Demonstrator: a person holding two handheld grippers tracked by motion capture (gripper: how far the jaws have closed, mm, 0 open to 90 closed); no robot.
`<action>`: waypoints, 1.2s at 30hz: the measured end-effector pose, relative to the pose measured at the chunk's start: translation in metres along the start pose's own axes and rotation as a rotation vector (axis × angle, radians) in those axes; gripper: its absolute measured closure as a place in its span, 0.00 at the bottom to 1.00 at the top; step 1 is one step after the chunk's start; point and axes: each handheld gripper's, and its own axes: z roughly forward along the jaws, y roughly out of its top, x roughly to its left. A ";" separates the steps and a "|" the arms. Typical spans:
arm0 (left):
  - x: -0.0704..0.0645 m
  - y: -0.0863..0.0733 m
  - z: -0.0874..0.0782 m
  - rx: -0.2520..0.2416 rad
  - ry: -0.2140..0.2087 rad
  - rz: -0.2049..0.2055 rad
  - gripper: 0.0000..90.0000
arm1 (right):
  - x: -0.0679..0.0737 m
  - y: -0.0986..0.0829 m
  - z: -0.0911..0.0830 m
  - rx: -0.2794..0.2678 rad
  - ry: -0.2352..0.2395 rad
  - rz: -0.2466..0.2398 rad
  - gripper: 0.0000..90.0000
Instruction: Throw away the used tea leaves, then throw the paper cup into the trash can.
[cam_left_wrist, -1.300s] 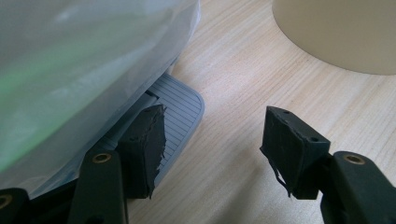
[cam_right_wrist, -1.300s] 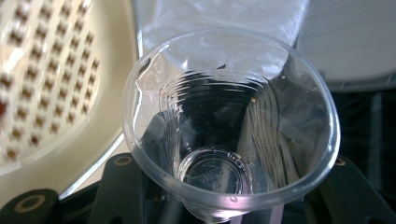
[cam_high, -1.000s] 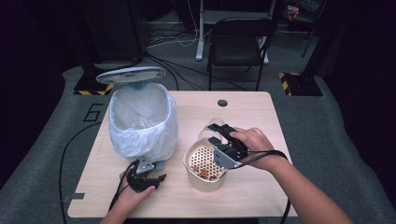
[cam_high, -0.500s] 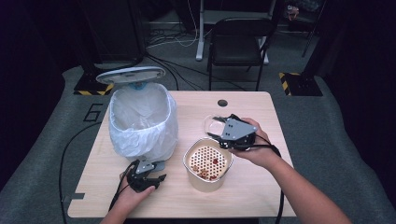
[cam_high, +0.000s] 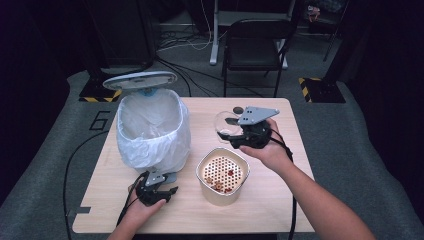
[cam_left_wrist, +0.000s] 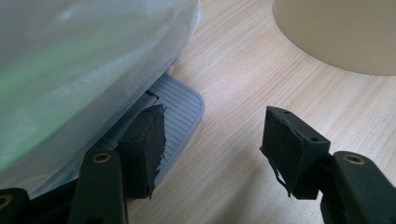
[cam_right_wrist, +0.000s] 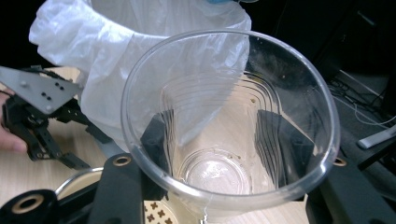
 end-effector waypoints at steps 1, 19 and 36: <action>0.001 0.000 -0.001 0.012 0.002 0.011 0.44 | -0.001 0.002 0.000 -0.001 -0.001 0.005 0.53; 0.000 0.000 0.000 0.008 0.005 -0.011 0.44 | -0.014 0.061 0.010 -0.055 0.033 0.101 0.53; -0.003 0.000 0.001 -0.007 0.002 -0.058 0.44 | -0.010 0.098 0.028 -0.070 0.100 0.116 0.53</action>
